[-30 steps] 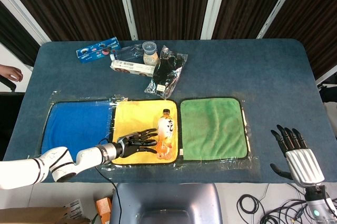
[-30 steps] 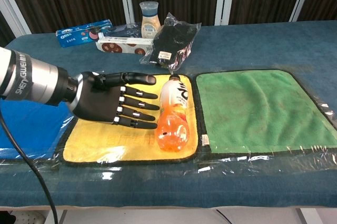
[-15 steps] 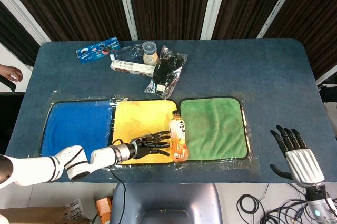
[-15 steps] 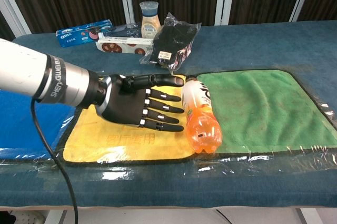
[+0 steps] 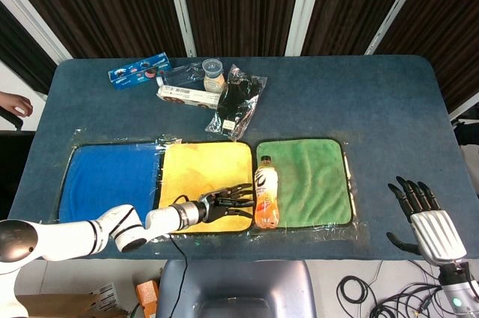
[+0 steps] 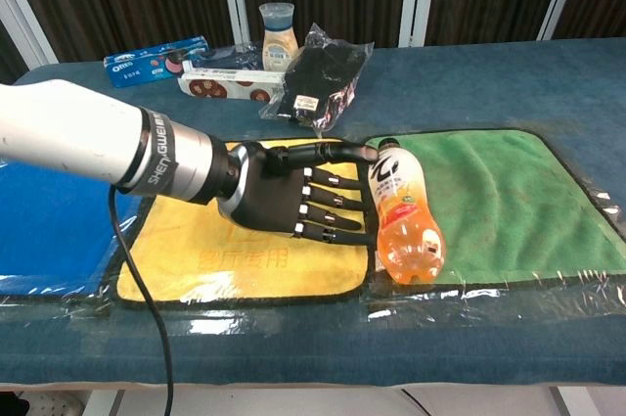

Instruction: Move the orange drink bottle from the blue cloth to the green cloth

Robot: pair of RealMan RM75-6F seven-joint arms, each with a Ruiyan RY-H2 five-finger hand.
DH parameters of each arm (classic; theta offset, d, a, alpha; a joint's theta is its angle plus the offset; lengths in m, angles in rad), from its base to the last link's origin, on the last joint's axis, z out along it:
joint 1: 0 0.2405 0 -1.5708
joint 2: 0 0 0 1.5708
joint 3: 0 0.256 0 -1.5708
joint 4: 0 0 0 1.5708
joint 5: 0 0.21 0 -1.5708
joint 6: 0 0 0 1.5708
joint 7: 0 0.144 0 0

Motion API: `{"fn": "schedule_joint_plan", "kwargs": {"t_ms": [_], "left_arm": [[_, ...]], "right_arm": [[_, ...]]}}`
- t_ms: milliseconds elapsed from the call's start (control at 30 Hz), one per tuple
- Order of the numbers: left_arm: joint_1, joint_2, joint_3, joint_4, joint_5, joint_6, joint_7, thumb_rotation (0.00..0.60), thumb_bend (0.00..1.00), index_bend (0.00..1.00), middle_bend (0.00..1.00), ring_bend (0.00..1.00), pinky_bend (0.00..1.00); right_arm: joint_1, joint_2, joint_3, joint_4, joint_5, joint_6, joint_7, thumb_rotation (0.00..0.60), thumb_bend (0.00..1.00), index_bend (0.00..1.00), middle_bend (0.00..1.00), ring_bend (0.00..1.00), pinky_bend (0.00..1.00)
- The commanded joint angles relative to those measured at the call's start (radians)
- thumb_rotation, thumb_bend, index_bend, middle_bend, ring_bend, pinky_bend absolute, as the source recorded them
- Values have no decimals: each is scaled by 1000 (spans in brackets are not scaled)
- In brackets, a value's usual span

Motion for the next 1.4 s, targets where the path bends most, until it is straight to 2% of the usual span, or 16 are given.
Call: {"fn": "schedule_joint_plan", "kwargs": {"t_ms": [33, 300, 667, 867, 1033, 1167, 1233, 1300, 1400], "left_arm": [[1, -17, -35, -4, -30, -34, 50, 600, 178, 0, 0, 0, 340], [11, -100, -127, 41, -136, -123, 208, 600, 174, 0, 0, 0, 339], [35, -246, -308, 195, -328, -263, 501, 600, 173, 0, 0, 0, 336], [58, -296, -400, 263, -427, -334, 659, 600, 171, 0, 0, 0, 336], [77, -315, -449, 289, -494, -377, 780, 600, 171, 0, 0, 0, 336], [95, -306, -464, 284, -535, -380, 862, 600, 172, 0, 0, 0, 335], [104, -292, -458, 265, -539, -346, 911, 600, 172, 0, 0, 0, 322], [111, -275, -430, 232, -518, -272, 970, 600, 177, 0, 0, 0, 281], [118, -211, -340, 147, -472, -80, 1107, 600, 195, 0, 0, 0, 170]], "right_arm": [[0, 4, -2, 1, -4, 1, 9, 600, 137, 0, 0, 0, 0], [0, 13, -8, 8, -21, 10, 46, 600, 137, 0, 0, 0, 0], [7, 26, -18, 18, -32, 0, 84, 600, 137, 0, 0, 0, 0], [8, 28, -16, 20, -25, -3, 91, 600, 137, 0, 0, 0, 0], [12, 27, -16, 17, -21, -13, 84, 600, 137, 0, 0, 0, 0], [12, 28, -16, 15, -20, -13, 84, 600, 137, 0, 0, 0, 0], [11, 28, -17, 15, -22, -12, 82, 600, 137, 0, 0, 0, 0], [11, 27, -18, 14, -24, -12, 80, 600, 137, 0, 0, 0, 0], [10, 25, -20, 14, -28, -8, 74, 600, 137, 0, 0, 0, 0]]}}
